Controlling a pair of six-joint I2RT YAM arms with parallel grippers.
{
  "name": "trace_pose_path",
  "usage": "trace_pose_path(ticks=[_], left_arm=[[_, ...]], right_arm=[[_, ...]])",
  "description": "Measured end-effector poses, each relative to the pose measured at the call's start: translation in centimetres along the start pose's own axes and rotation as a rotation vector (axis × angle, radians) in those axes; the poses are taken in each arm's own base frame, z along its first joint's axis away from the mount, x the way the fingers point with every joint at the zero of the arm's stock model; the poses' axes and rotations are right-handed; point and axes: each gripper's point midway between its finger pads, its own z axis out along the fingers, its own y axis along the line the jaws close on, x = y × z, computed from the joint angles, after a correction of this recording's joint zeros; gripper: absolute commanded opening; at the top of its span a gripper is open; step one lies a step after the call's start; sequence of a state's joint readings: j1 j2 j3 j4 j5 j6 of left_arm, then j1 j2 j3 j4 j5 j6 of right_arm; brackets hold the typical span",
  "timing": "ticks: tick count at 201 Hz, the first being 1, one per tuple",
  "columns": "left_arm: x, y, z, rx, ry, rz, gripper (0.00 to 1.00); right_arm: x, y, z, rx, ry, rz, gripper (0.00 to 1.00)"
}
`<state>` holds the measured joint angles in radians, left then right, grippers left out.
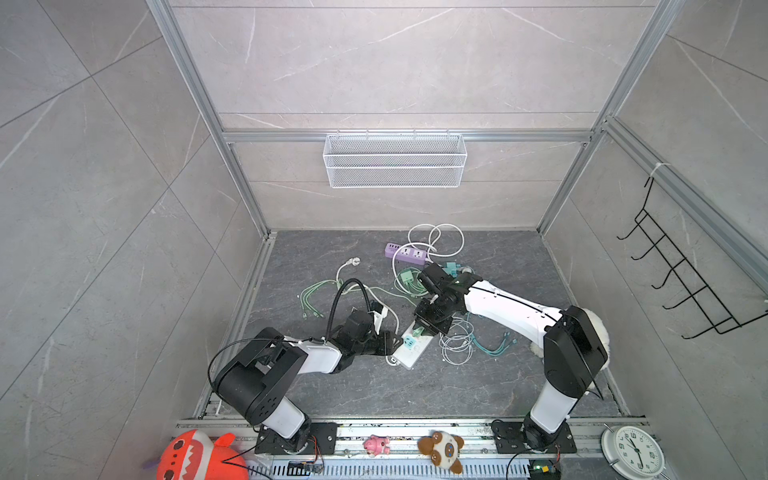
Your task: Insert the plug
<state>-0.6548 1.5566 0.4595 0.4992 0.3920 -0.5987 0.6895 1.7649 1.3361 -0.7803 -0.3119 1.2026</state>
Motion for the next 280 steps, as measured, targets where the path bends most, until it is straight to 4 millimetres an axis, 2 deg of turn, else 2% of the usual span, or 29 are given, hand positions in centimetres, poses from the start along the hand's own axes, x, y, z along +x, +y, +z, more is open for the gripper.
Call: trace_pose_path(ticks=[68,118,155,247,280], left_arm=[[0.0,0.0,0.1,0.0,0.001,0.0,0.46],[-0.1,0.1,0.4,-0.001,0.006,-0.002,0.45],[-0.1,0.1,0.4,-0.001,0.006,-0.002,0.45],[-0.1,0.1,0.4,0.001,0.006,-0.002,0.45],[-0.1,0.1,0.4,0.001,0.005,-0.001,0.45]], right_arm=[[0.0,0.1,-0.1,-0.005,-0.004,0.0,0.0],[0.6,-0.5,-1.2,-0.008,-0.004,0.0,0.0],[0.9,-1.6,-0.5,0.009,0.012,0.014,0.0],[0.6,-0.2,-0.3,-0.019,0.019,0.006,0.0],[0.5,-0.2,-0.3,-0.017,0.016,0.004,0.0]])
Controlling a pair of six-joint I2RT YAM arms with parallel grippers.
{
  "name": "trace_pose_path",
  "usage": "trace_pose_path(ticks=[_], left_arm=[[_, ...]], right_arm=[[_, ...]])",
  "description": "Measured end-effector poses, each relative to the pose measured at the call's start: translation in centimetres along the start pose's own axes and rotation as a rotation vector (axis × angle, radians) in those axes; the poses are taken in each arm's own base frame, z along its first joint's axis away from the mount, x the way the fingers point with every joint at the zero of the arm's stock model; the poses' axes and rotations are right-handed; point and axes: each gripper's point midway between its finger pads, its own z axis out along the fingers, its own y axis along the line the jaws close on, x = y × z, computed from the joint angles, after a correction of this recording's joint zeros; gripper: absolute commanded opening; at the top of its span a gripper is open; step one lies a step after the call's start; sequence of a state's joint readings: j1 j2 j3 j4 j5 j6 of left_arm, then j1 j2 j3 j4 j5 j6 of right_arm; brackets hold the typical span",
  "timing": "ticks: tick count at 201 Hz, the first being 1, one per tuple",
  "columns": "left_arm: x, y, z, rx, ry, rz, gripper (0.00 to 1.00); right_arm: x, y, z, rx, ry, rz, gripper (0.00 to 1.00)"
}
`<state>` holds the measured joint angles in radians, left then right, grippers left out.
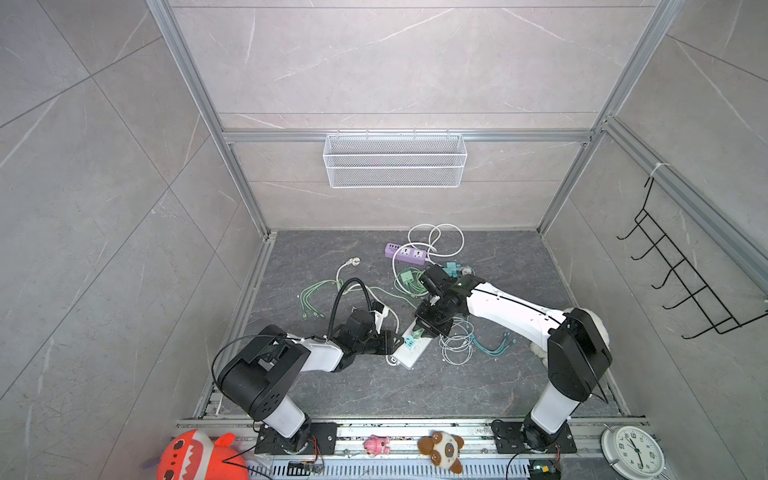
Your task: Insert the plug
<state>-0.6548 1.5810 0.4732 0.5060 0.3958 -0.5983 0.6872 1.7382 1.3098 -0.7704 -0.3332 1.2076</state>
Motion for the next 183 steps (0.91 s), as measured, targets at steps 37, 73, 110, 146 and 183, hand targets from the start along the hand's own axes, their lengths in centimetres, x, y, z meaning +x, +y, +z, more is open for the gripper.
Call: trace_pose_path(ticks=[37,73,110,146,183], left_arm=[[0.0,-0.01,0.0,0.0,0.0,0.0,0.45],[0.0,-0.01,0.0,0.0,0.0,0.0,0.45],[0.01,-0.01,0.0,0.001,0.0,0.0,0.45],[0.01,-0.01,0.0,0.001,0.0,0.0,0.45],[0.01,-0.01,0.0,0.001,0.0,0.0,0.44]], right_arm=[[-0.25,-0.18,-0.07,0.003,-0.002,-0.003,0.0],[-0.24,-0.4,0.01,0.007,0.0,-0.01,0.0],[-0.25,-0.75,0.0,0.012,0.001,-0.009,0.0],[-0.26,-0.79,0.04,0.006,-0.002,-0.011,0.0],[-0.27,-0.79,0.06,0.007,-0.001,-0.011,0.0]])
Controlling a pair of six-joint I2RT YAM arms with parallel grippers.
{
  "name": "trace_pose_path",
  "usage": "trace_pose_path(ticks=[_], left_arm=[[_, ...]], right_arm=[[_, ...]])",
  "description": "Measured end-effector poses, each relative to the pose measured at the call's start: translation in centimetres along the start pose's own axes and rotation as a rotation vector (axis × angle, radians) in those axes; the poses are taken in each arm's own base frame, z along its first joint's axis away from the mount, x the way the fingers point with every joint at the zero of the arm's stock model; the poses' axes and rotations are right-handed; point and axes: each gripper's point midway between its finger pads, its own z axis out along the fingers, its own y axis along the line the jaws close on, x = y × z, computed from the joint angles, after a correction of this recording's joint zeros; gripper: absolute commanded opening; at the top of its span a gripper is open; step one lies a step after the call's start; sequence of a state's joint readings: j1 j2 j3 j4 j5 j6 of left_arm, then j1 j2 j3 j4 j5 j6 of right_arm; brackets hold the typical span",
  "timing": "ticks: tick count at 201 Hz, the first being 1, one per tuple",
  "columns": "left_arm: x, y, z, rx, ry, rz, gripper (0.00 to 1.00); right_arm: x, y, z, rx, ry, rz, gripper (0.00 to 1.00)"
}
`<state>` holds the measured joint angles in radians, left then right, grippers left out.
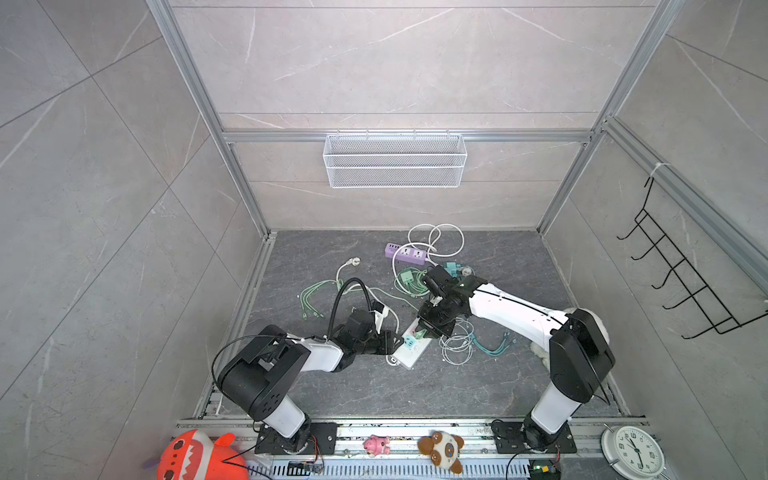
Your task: Insert the plug
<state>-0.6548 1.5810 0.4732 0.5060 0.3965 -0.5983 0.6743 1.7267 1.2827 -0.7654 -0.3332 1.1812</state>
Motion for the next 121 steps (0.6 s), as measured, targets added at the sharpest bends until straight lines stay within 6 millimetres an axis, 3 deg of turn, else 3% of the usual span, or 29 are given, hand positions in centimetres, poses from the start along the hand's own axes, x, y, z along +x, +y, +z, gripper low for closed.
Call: trace_pose_path(ticks=[88,121], left_arm=[[0.6,-0.9,0.3,0.021,0.0,0.018,0.42],[1.1,-1.5,0.2,0.026,-0.003,0.026,0.42]], right_arm=[[-0.4,-0.2,0.3,0.031,-0.003,-0.021,0.0],[0.3,-0.3,0.9,0.05,0.065,-0.002,0.0]])
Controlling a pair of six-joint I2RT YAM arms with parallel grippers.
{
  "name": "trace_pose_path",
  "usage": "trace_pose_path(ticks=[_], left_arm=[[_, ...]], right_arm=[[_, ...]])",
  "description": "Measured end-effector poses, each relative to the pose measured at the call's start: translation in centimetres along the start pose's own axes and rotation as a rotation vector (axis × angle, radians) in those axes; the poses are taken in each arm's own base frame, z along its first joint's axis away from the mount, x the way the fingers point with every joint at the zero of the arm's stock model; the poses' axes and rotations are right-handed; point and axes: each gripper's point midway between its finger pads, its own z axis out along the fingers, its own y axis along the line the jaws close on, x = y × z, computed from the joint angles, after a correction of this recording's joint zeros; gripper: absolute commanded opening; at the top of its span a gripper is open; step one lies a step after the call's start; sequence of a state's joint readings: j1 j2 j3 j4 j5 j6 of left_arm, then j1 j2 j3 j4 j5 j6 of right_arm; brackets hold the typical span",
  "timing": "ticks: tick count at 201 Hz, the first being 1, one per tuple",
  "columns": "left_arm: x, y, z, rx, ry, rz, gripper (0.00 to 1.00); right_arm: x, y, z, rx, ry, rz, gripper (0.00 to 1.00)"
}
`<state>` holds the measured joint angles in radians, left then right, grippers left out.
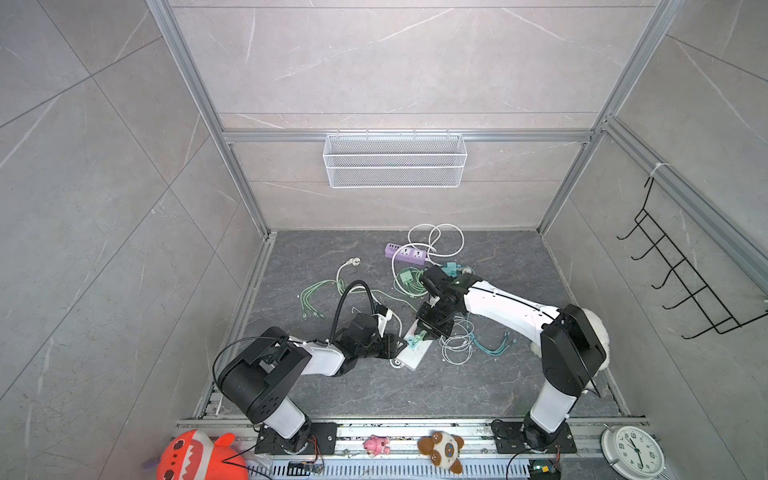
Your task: Insert the plug
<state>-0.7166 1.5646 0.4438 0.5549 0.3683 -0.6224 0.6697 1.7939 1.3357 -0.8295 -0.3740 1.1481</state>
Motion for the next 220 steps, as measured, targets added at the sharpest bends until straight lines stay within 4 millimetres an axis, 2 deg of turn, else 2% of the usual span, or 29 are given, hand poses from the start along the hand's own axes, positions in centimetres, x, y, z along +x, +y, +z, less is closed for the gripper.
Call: trace_pose_path(ticks=[66,114,143,220], left_arm=[[0.4,-1.2,-0.2,-0.016,-0.02,0.031,0.42],[-0.8,-3.7,-2.0,0.028,-0.063,0.07,0.43],[-0.9,-4.3,-2.9,0.033,-0.069,0.086,0.43],[0.0,-4.1,-2.8,0.017,-0.03,0.093,0.43]], right_arm=[[-0.4,-0.2,-0.2,0.033,0.052,0.011,0.0],[-1.7,-0.1,-0.4,0.03,0.064,-0.009,0.0],[-2.3,-0.1,-0.3,0.026,0.074,-0.019,0.0],[-6.0,2.9,-0.4,-0.04,0.06,-0.063,0.0]])
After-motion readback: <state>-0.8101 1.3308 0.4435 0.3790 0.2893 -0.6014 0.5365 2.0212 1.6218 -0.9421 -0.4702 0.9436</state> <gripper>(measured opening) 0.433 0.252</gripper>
